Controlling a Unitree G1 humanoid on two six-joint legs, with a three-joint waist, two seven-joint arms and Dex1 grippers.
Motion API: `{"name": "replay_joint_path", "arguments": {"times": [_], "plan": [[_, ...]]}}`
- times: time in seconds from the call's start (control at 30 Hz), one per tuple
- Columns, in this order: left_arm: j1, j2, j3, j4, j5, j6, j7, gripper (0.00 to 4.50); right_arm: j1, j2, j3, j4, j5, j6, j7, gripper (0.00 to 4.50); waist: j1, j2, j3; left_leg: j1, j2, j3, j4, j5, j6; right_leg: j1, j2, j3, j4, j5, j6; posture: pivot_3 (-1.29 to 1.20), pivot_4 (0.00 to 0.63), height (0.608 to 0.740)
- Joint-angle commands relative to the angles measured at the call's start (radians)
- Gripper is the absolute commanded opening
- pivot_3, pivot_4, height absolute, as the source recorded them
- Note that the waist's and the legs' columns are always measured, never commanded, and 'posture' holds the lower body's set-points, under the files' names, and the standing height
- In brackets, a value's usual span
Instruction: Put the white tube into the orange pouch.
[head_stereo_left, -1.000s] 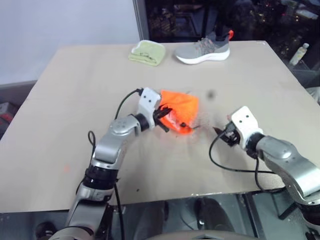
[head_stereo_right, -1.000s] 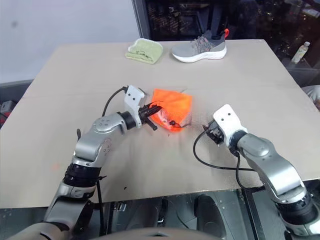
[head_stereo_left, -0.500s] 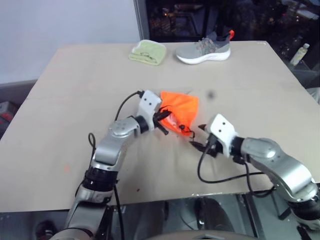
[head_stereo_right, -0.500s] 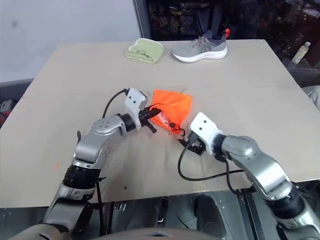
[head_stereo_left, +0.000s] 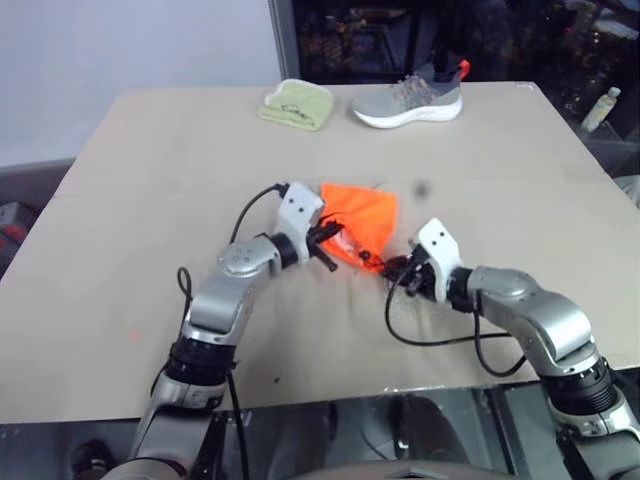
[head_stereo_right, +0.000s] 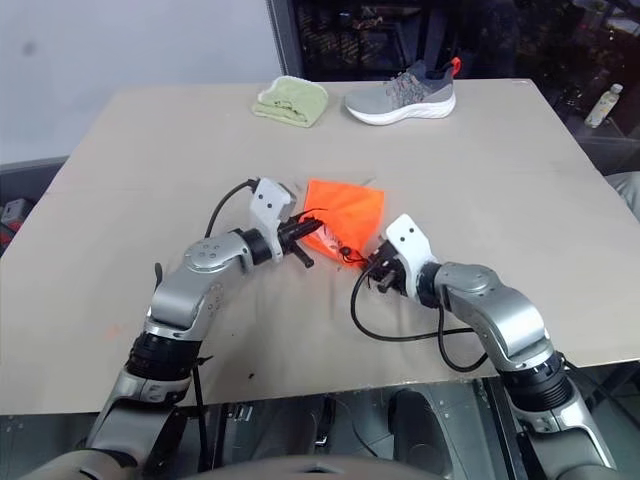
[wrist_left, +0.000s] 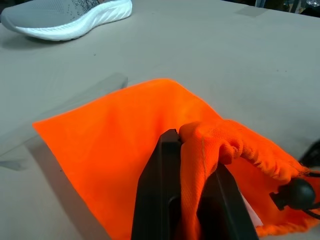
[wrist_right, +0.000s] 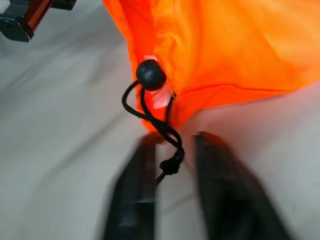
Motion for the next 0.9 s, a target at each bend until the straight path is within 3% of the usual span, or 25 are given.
{"name": "replay_joint_path", "arguments": {"times": [0.03,0.27,0.37,0.43,0.53,0.67,0.77,0.83,0.9], "plan": [[-0.003,0.000,0.011,-0.052,0.000,-0.006,0.002,0.00,-0.014,0.005,-0.025,-0.020,0.019,0.012,0.005,0.03,0.000,0.000,0.000,0.000,0.000,0.000,0.000,0.000,0.000,0.000,0.000,0.000,0.000,0.000,0.000,0.00,0.150,0.740],[-0.001,-0.005,0.036,-0.054,-0.042,0.015,-0.016,0.00,-0.019,-0.040,-0.052,-0.052,0.021,0.037,0.012,0.03,0.001,0.000,0.000,0.000,0.000,0.000,0.000,0.000,0.000,0.000,0.000,0.000,0.000,0.000,0.000,0.00,0.150,0.740],[0.007,0.016,0.051,-0.069,-0.089,0.043,-0.063,0.76,-0.034,-0.084,-0.079,-0.088,0.037,0.063,0.022,0.00,0.000,0.000,0.000,0.000,0.000,0.000,0.000,0.000,0.000,0.000,0.000,0.000,0.000,0.000,0.000,0.00,0.150,0.740],[0.013,0.039,0.056,-0.077,-0.131,0.095,-0.105,1.79,-0.051,-0.115,-0.099,-0.115,0.062,0.094,0.033,0.00,0.000,0.000,0.000,0.000,0.000,0.000,0.000,0.000,0.000,0.000,0.000,0.000,0.000,0.000,0.000,0.00,0.150,0.740],[0.022,0.075,0.069,-0.122,-0.223,0.178,-0.180,2.72,-0.063,-0.137,-0.113,-0.132,0.095,0.137,0.050,0.00,-0.002,0.000,0.000,0.000,0.000,0.000,0.000,0.000,0.000,0.000,0.000,0.000,0.000,0.000,0.000,0.00,0.150,0.740],[0.025,0.155,0.085,-0.177,-0.344,0.276,-0.294,2.72,-0.063,-0.186,-0.112,-0.157,0.140,0.187,0.087,0.00,-0.001,0.000,0.000,-0.001,0.001,0.000,0.000,0.000,0.000,0.000,0.000,-0.001,-0.001,0.000,0.000,0.00,0.150,0.740],[0.024,0.202,0.064,-0.195,-0.348,0.270,-0.343,3.54,-0.058,-0.208,-0.113,-0.152,0.154,0.205,0.093,0.00,-0.001,0.000,0.000,-0.001,0.001,0.000,0.000,0.000,0.000,0.000,0.000,-0.001,-0.001,0.000,0.000,0.00,0.150,0.740],[0.007,0.207,0.034,-0.194,-0.321,0.250,-0.346,4.44,-0.049,-0.218,-0.106,-0.141,0.147,0.202,0.088,0.00,0.001,0.000,0.000,-0.001,0.001,0.000,0.000,0.000,0.000,0.000,0.000,-0.001,-0.001,0.000,0.000,0.00,0.150,0.740],[-0.007,0.221,-0.014,-0.189,-0.264,0.188,-0.373,4.44,-0.044,-0.219,-0.106,-0.137,0.145,0.202,0.082,0.00,0.002,0.000,0.000,-0.001,0.001,0.000,0.000,0.000,0.000,0.000,0.000,-0.001,-0.002,0.000,0.000,0.00,0.150,0.740]]}}
